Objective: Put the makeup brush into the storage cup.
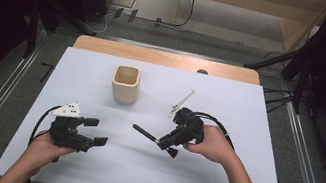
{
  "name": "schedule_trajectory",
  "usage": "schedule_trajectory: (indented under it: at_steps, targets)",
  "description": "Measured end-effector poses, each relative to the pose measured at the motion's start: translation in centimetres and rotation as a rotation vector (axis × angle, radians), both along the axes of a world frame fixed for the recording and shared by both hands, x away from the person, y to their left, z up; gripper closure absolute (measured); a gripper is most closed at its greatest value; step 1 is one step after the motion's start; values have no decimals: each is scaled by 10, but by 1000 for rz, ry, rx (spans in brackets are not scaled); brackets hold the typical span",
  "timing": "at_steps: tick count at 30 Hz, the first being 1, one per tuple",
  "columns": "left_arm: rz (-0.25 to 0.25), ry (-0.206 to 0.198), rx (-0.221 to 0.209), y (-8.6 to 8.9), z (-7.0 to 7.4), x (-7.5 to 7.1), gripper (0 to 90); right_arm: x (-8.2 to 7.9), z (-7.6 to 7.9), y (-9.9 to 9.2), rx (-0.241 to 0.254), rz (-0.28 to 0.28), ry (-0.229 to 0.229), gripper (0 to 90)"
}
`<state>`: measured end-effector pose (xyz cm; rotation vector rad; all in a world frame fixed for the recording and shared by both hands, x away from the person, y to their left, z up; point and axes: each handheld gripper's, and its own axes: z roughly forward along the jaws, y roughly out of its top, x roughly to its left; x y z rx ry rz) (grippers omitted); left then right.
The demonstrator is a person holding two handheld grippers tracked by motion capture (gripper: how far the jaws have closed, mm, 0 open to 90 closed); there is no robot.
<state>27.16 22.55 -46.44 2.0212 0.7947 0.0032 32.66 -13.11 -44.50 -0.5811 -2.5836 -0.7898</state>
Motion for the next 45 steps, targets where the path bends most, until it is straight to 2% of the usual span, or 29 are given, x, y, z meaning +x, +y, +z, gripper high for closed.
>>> schedule_trajectory:
  at_steps: [4, 6, 12, 17, 20, 23, 25, 28, 35, 39, 45]
  targets:
    - [-17, 14, -1, -4, 1, 2, 185, -4, 3, -10, 43, -23, 15, 791]
    - [-37, 30, -19, -8, 2, 5, 186, -6, 2, -14, 33, -37, 17, 792]
    - [-84, 38, -18, -19, 4, 9, 191, -9, 0, -20, 25, -22, 18, 792]
    - [-117, 47, -13, -25, 5, 11, 192, -12, -5, -23, 6, -16, 19, 791]
    - [-147, 46, 4, -30, 4, 11, 192, -15, -8, -23, -39, -8, 12, 791]
    - [-193, 66, 6, -35, 4, 11, 193, -19, -11, -22, -68, -5, 15, 791]
    - [-214, 79, 7, -40, 5, 11, 194, -21, -13, -21, -72, 10, 10, 791]
    - [-252, 85, 32, -48, 5, 13, 193, -24, -13, -20, -68, 25, -4, 791]
    - [-289, 101, 79, -62, 3, 18, 195, -28, -14, -16, -99, 71, -22, 791]
    - [-306, 102, 79, -67, 5, 20, 196, -26, -12, -13, -107, 115, -44, 791]
    - [-322, 130, 84, -73, 5, 23, 204, -21, -8, -3, -143, 185, -69, 791]
